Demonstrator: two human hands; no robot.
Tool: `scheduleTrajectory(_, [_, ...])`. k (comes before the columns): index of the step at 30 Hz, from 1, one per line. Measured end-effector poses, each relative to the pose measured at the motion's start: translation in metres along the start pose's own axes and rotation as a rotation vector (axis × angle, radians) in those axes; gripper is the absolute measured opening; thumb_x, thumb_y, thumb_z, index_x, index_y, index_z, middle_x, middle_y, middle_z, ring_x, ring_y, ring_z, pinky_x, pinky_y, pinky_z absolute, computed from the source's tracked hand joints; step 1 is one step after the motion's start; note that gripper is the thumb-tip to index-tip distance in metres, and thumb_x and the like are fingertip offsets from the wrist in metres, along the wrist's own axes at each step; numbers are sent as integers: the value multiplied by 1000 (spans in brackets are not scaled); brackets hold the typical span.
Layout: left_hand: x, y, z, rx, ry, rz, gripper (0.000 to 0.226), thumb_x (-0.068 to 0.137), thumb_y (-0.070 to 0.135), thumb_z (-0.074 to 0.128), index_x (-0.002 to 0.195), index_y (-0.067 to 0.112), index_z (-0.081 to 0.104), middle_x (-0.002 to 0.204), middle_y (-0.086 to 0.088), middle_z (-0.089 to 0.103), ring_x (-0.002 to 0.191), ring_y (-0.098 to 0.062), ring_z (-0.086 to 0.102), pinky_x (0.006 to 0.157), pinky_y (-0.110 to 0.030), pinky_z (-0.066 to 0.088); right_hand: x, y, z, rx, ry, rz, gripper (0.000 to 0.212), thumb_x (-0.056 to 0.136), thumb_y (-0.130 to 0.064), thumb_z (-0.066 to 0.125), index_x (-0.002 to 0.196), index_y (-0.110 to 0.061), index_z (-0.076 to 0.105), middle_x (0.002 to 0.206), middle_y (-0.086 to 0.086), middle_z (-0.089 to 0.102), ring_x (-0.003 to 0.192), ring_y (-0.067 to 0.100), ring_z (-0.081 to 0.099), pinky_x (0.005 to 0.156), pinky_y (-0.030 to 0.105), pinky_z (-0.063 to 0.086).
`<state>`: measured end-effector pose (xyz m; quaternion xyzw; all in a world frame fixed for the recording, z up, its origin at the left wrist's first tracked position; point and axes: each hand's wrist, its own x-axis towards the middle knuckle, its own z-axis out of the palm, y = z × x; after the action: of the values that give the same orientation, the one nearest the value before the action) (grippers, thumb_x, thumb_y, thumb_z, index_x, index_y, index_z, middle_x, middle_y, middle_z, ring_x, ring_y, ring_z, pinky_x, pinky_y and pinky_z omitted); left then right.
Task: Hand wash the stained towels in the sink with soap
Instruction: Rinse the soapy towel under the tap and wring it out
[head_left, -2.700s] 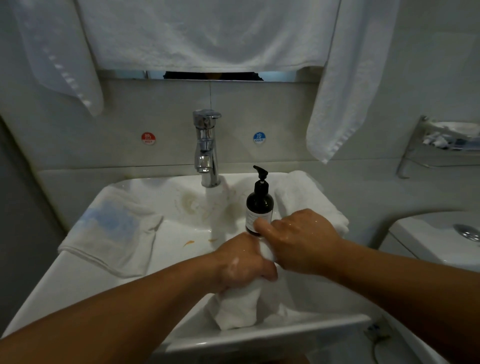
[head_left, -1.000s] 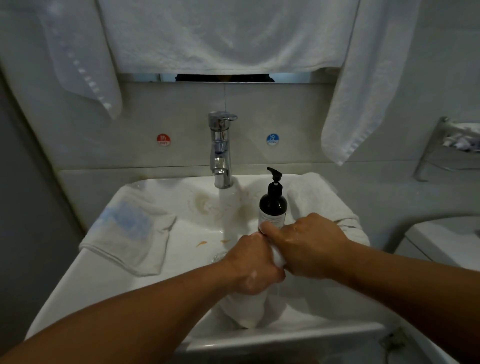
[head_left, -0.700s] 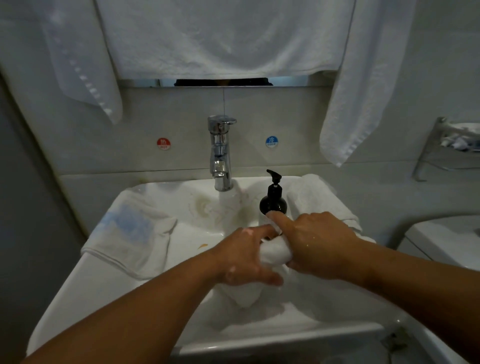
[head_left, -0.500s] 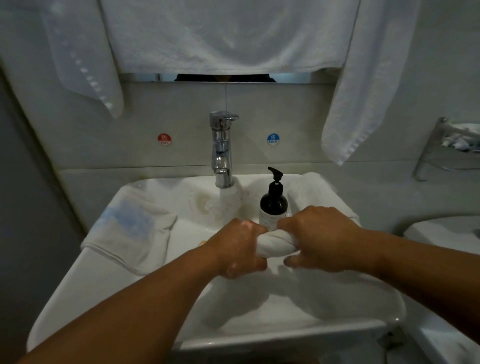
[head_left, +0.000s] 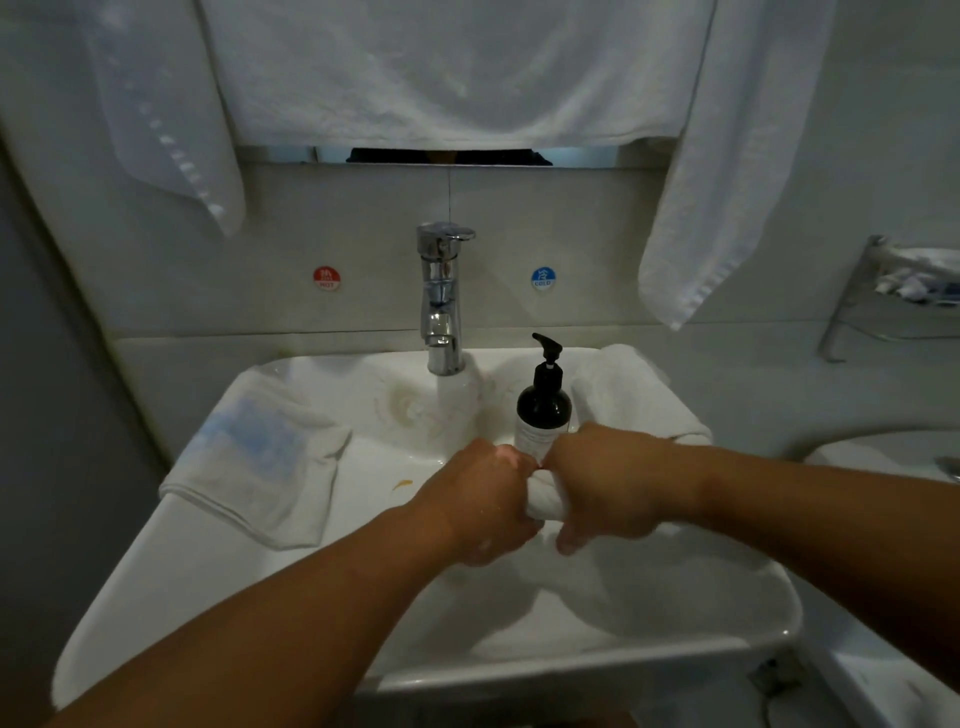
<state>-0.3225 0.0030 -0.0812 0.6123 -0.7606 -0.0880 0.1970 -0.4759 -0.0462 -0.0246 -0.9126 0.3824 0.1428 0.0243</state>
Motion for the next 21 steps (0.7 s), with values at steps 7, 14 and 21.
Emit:
scheduleTrajectory(7, [3,3,5,-145,-133,-163,36,78,35,82,108,20,70,89,5,65,77,-15,64,65,-22,47,-5,-5,16,-211,304,-85,31,88,-37,66,117,-31,59,104,-1,69,85,20,66,75,34,54])
scheduleTrajectory(14, [4,16,11,-305,-214,-198,15,79,22,74,89,19,64,81,3,65,75,-16,65,60,-25,50,-12,8,22,-312,370,-161,26,95,-32,56,119,-23,54,106,3,70,87,27,69,73,33,47])
scheduleTrajectory(21, [2,20,11,-442,-243,-219,21,79,18,75,99,17,68,87,3,67,76,-12,63,61,-22,48,-8,21,34,-408,583,-262,41,55,-33,88,81,-19,59,58,-2,64,39,22,56,46,26,26])
